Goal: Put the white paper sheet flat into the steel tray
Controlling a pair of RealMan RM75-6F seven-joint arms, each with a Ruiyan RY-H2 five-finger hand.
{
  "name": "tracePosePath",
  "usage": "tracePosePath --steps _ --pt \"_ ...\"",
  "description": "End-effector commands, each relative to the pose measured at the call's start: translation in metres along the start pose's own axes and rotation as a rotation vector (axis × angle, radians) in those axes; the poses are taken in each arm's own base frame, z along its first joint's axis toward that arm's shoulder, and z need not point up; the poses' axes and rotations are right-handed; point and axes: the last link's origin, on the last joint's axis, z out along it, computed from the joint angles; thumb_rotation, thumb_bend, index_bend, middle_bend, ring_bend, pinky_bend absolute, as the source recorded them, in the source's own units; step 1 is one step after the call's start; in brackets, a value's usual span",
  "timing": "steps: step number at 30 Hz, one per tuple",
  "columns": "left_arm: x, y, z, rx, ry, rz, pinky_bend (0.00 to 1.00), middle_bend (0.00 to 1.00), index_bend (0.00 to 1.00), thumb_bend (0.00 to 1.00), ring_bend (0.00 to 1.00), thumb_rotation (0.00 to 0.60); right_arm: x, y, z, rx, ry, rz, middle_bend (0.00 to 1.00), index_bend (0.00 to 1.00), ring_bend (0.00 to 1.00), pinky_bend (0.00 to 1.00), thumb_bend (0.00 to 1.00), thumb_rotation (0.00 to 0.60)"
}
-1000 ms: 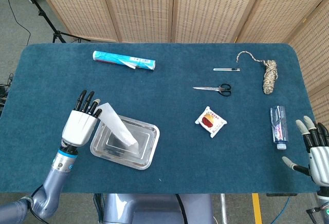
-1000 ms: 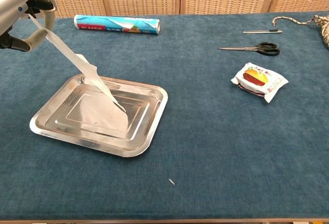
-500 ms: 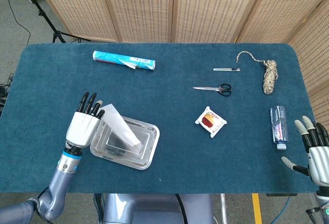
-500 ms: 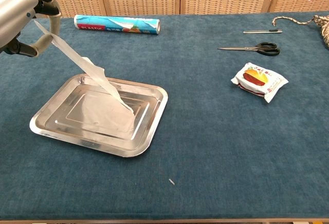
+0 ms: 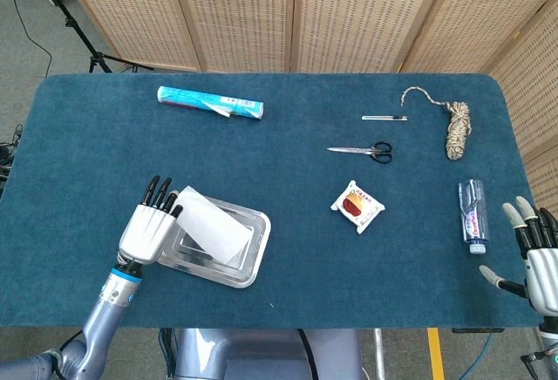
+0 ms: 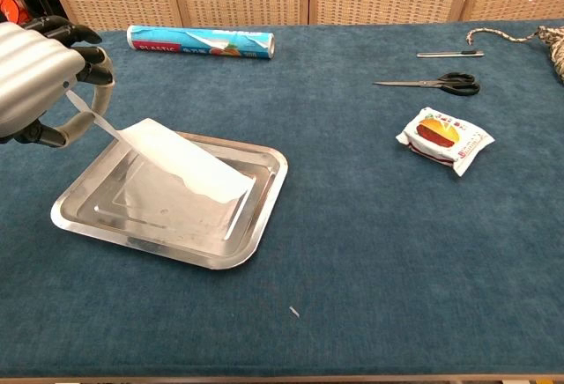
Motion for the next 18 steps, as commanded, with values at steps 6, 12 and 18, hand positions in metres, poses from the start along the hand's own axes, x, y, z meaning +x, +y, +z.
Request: tracePosePath --steps 6,12,18 --pt "-0.013 0.018 -0.002 0.0 -0.12 0.016 0.14 0.38 0.66 0.47 0.14 0.6 0.001 0.001 0.0 -0.001 0.006 0.005 0.0 0.0 0.0 0.0 0.0 0.6" --pt "-0.016 0.03 -0.002 0.022 -0.174 -0.007 0.14 0.38 0.66 0.47 0.14 0.6 0.003 0.002 0.0 -0.004 0.011 0.01 0.0 0.0 0.0 0.0 0.0 0.6" --pt "-0.01 0.04 -0.003 0.059 -0.205 -0.039 0.16 0.38 0.66 0.47 0.14 0.6 0.002 0.002 0.0 -0.001 0.009 0.009 0.0 0.0 0.0 0.0 0.0 0.6"
